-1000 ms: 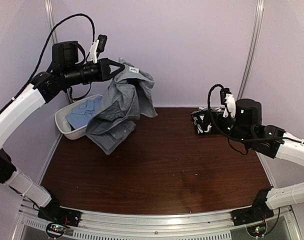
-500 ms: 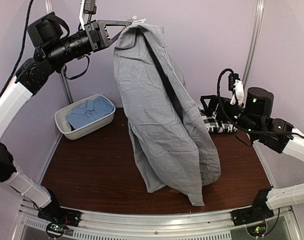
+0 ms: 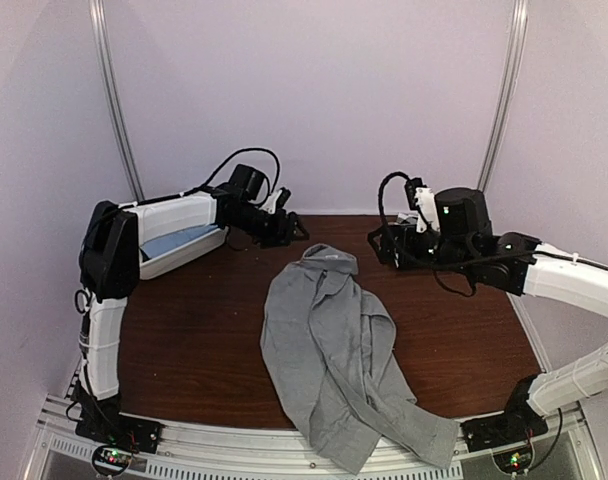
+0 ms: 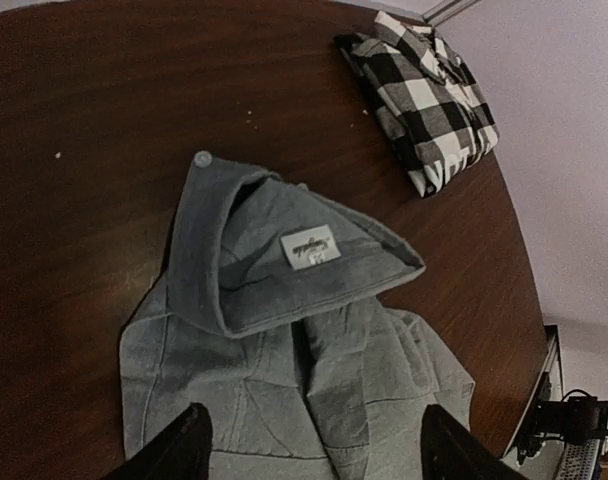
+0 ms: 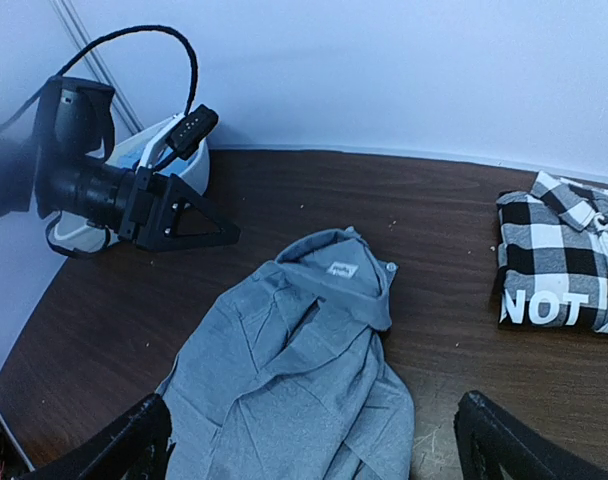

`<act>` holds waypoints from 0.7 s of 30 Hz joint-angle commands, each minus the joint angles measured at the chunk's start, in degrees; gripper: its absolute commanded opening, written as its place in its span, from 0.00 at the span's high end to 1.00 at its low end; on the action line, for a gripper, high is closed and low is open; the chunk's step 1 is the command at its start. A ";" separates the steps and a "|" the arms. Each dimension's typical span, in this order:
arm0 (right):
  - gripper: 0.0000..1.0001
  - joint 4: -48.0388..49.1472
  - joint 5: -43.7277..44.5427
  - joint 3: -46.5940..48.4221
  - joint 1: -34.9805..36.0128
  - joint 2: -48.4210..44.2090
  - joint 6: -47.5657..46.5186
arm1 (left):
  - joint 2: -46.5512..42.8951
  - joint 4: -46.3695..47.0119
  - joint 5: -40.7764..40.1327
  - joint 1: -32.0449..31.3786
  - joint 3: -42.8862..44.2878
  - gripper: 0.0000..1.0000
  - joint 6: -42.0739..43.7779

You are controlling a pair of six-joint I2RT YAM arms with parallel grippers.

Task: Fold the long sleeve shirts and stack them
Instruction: Place the crumpled shirt at the center of the board, then pick up the crumpled shirt from the center of the board.

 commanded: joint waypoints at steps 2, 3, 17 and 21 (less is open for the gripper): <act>0.00 -1.61 -10.25 -3.59 0.31 0.89 0.44 | -10.42 -1.28 -7.65 0.18 -1.94 0.25 1.69; 0.00 -1.27 -11.30 -4.72 0.67 0.74 0.48 | -11.88 -1.51 -8.93 0.17 -3.86 0.25 1.69; 0.05 -2.22 -12.77 -7.00 12.03 7.91 1.33 | -33.73 3.37 -12.13 -2.17 -41.41 0.28 -4.16; 0.10 -2.49 -11.88 -5.45 14.78 12.52 2.35 | -35.88 6.84 -11.91 -4.54 -49.57 0.32 -6.79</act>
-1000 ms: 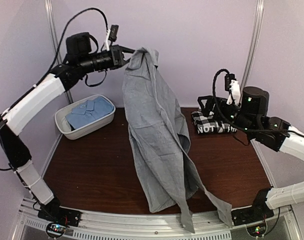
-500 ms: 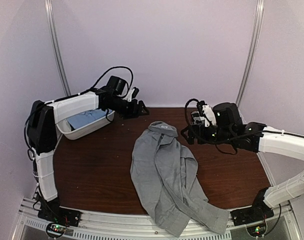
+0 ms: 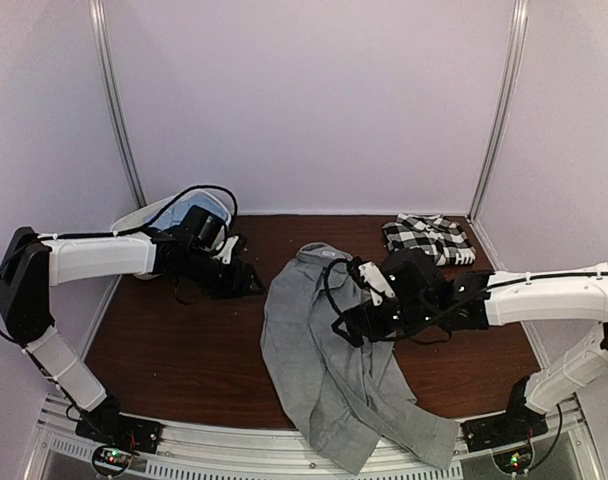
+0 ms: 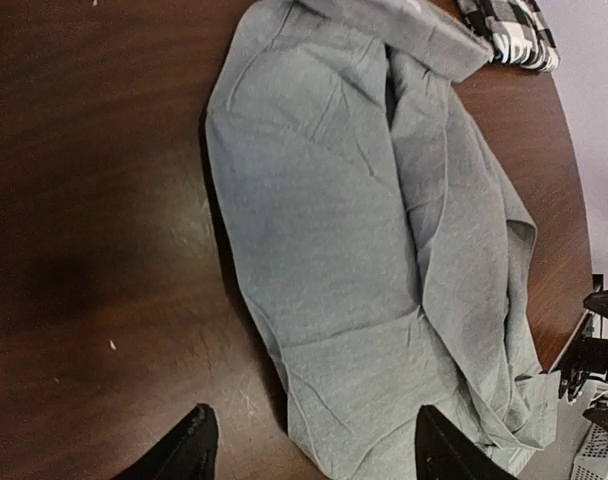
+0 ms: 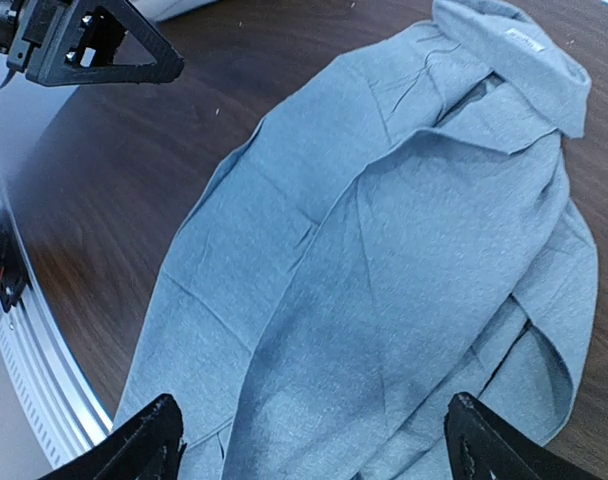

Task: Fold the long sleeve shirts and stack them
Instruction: Pick up the crumpled shirt from the center of the board.

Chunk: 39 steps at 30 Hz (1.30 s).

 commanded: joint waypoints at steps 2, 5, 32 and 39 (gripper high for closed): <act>0.13 -1.59 1.58 3.12 3.46 5.63 1.94 | -3.36 6.82 -0.59 -3.63 -8.06 0.35 -4.22; 0.19 -1.83 2.14 4.12 4.80 8.69 2.68 | -3.19 8.91 -1.20 -6.30 -11.19 0.36 -5.73; 0.50 -4.93 4.91 11.13 8.04 20.93 4.71 | 7.04 10.17 -9.01 -10.37 -7.66 0.63 -5.65; 0.57 -5.01 4.91 11.41 8.27 21.94 4.90 | 7.71 10.21 -9.50 -10.82 -7.75 0.77 -5.64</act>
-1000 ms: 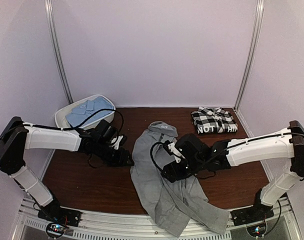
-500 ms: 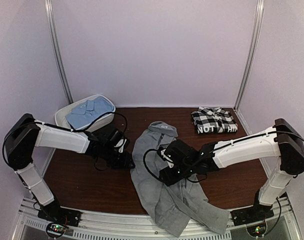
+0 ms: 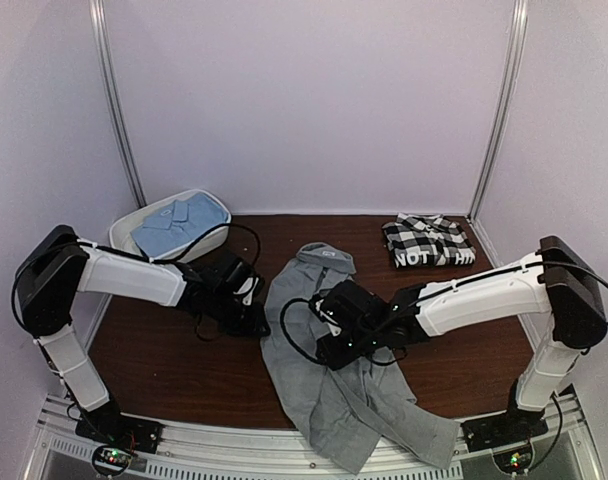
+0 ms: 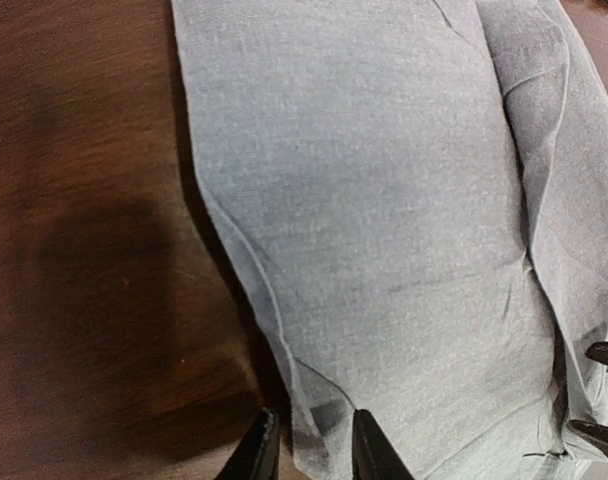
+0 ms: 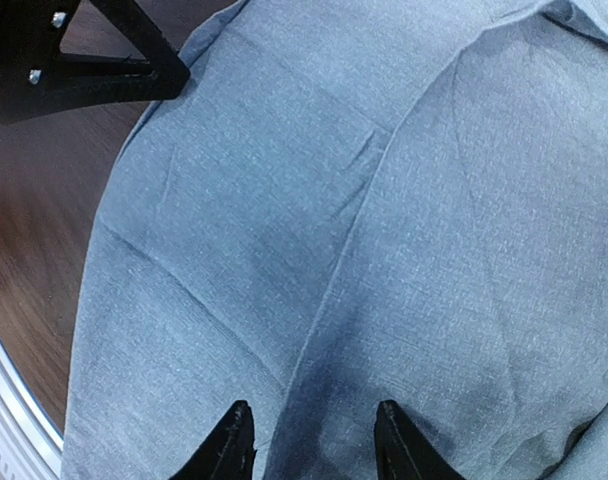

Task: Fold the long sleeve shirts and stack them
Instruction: Pick up the crumpled shirt from the center of the board, then flatten out the crumpled shirt at the center of the board.

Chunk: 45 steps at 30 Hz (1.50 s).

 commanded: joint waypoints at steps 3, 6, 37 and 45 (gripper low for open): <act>0.63 -1.12 1.19 1.51 0.65 1.13 0.07 | 1.15 1.54 -0.82 -0.69 1.26 0.87 0.56; 0.69 -2.02 2.93 1.87 0.65 1.10 0.17 | 0.98 1.33 -1.15 -0.73 1.33 0.98 0.56; 1.00 -12.01 18.47 1.57 -30.25 -14.25 -9.51 | -9.87 -24.91 -16.31 16.74 20.16 1.00 14.93; 1.00 -12.56 20.16 8.23 -39.83 -9.43 -15.08 | -1.89 -30.20 -19.50 26.85 33.21 1.00 22.60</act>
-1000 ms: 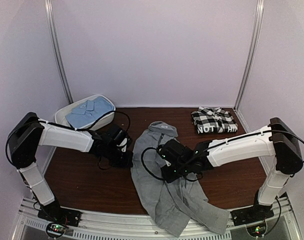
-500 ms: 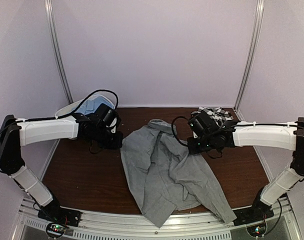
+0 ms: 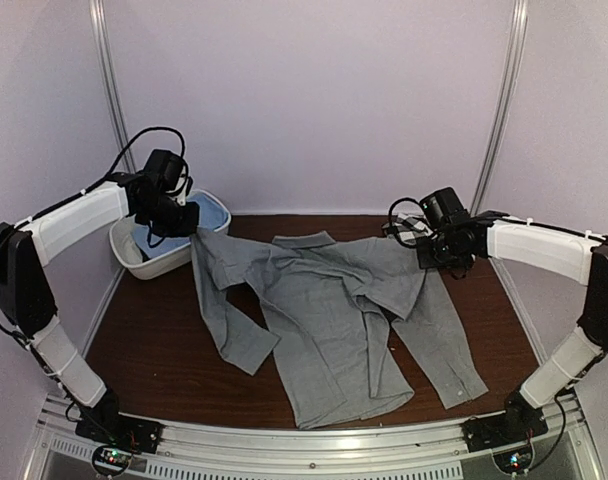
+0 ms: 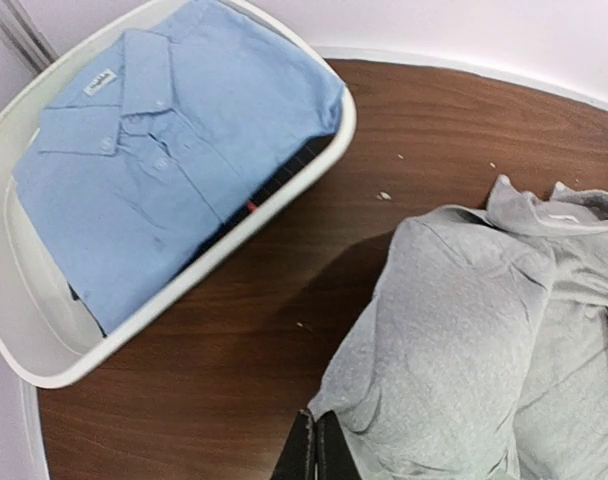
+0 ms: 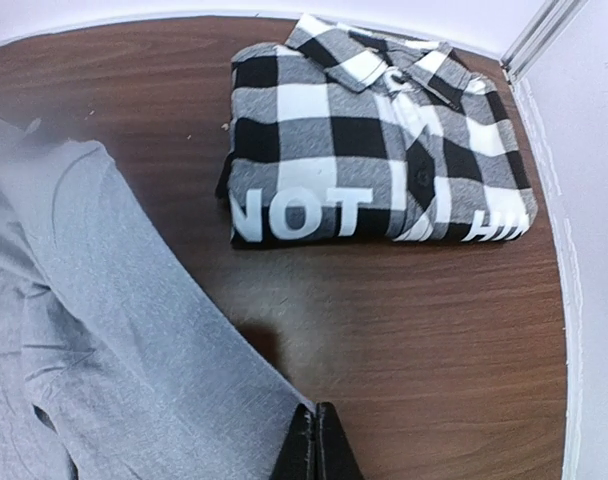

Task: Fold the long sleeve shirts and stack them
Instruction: Flatten out the crumpled shirt at the center of the board.

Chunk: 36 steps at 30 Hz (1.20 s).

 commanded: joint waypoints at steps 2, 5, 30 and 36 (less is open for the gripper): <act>1.00 -0.11 2.68 4.75 -5.35 3.84 -4.90 | 5.92 -3.63 -2.67 4.43 6.38 1.00 6.41; 0.99 -0.32 2.85 7.53 -7.23 6.75 -6.16 | 8.79 -4.20 -2.84 4.60 8.74 1.00 7.71; 0.58 -4.91 -0.52 28.53 -13.25 22.98 -8.33 | 16.88 -5.70 -3.28 4.64 16.02 0.73 9.38; 0.43 -3.59 -4.85 20.91 -8.50 16.64 -7.16 | 12.39 -5.54 -2.31 0.27 14.29 0.55 6.90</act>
